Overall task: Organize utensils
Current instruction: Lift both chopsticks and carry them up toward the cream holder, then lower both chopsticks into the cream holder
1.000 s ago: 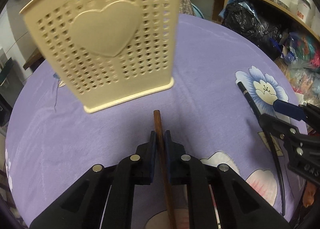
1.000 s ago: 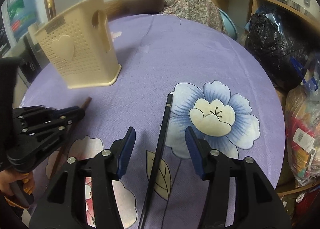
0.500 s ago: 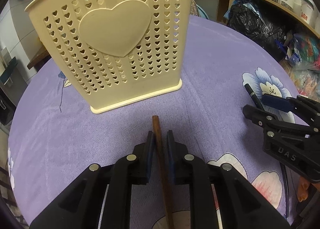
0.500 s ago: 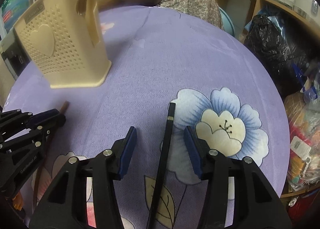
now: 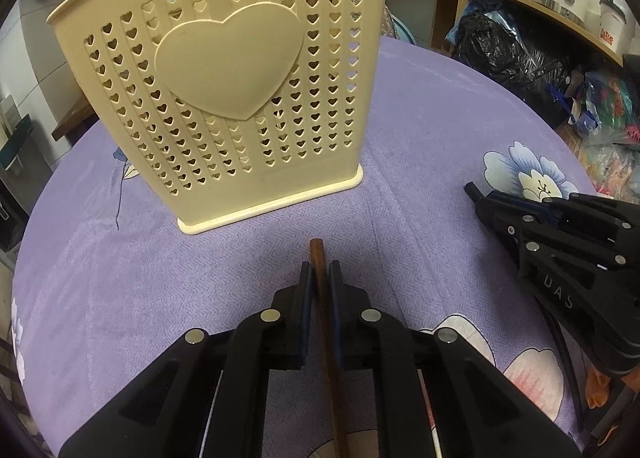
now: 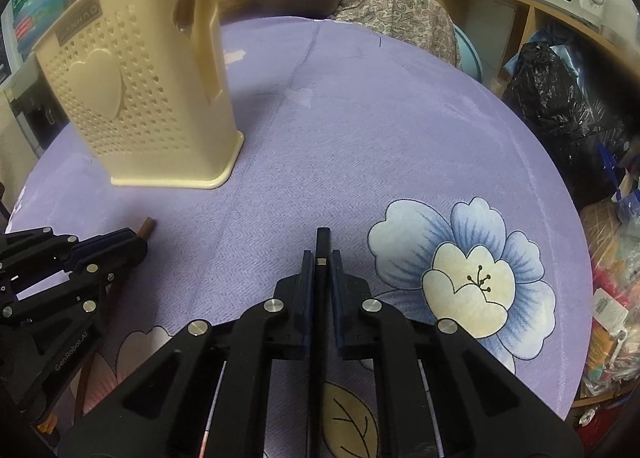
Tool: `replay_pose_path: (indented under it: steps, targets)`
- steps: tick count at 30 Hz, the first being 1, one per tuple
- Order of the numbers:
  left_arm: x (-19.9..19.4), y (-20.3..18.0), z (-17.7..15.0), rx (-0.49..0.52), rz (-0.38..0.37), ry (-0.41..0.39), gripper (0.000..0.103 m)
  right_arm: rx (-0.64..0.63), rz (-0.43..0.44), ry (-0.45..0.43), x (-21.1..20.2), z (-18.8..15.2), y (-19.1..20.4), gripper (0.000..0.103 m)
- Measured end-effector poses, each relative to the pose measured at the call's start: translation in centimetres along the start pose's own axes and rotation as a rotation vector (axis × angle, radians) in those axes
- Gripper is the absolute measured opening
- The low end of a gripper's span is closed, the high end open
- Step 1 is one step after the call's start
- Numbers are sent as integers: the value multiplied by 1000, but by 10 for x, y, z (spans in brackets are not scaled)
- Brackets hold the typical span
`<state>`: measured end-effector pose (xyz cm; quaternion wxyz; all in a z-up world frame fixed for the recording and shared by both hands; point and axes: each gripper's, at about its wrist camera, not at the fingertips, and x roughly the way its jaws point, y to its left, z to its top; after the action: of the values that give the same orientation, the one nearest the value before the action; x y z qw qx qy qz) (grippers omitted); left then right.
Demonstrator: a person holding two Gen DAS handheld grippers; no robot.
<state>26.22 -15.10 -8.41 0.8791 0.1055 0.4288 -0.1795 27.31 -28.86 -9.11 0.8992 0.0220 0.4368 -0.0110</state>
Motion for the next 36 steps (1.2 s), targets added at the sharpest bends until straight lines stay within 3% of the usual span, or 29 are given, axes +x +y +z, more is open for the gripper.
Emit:
replay_pose_path:
  steps: [8,17,24,36]
  targets:
    - [-22,11,-6,-29,-29,-51,9,10,79,-44,-22,-6,9,9]
    - [-110,46,-11,-140,-80,-249,9,4,226,-214,-100,-1,21,9]
    - [-170,65,-15,-181,-92,-386,9,-76,312,-365,-170,3,45,9]
    - [-205,78,-16,-205,-87,-478,9,-107,362,-450,-209,12,64,8]
